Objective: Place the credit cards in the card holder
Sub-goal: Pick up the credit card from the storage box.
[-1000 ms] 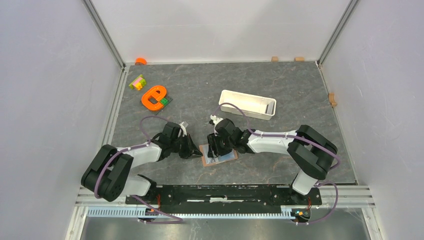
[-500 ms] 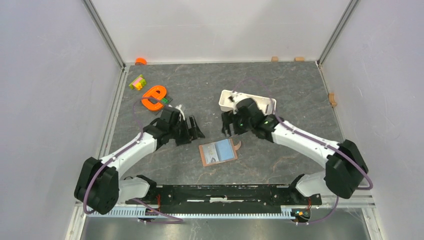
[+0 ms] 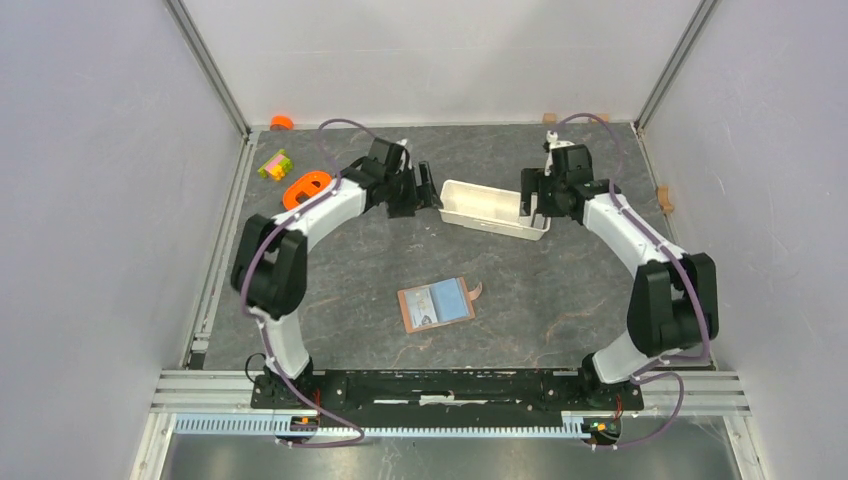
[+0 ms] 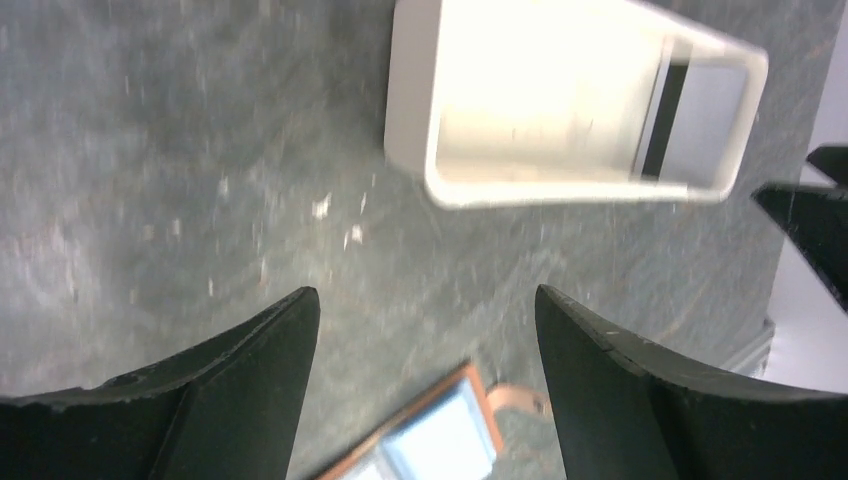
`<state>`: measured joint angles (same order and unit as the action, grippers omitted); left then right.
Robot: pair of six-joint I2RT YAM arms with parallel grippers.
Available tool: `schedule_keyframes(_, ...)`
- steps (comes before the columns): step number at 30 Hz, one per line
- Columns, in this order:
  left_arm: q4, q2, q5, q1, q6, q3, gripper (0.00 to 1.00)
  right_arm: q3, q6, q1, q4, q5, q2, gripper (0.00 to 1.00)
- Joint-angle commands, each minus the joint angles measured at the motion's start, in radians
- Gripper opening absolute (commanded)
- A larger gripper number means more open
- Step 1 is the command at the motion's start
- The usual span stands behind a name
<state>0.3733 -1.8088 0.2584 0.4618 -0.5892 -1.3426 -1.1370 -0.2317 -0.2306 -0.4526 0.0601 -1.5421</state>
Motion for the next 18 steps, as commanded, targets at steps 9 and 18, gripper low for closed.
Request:
schedule_keyframes(9,0.157,-0.37,-0.102,0.009,0.147,-0.467,0.86,-0.08,-0.017,0.171,0.129,-0.331,-0.206,0.93)
schedule_keyframes(18,0.233,-0.499,-0.162,0.05,0.223,-0.59,0.74,-0.053,-0.058,0.218,0.159,-0.299,-0.281,0.89)
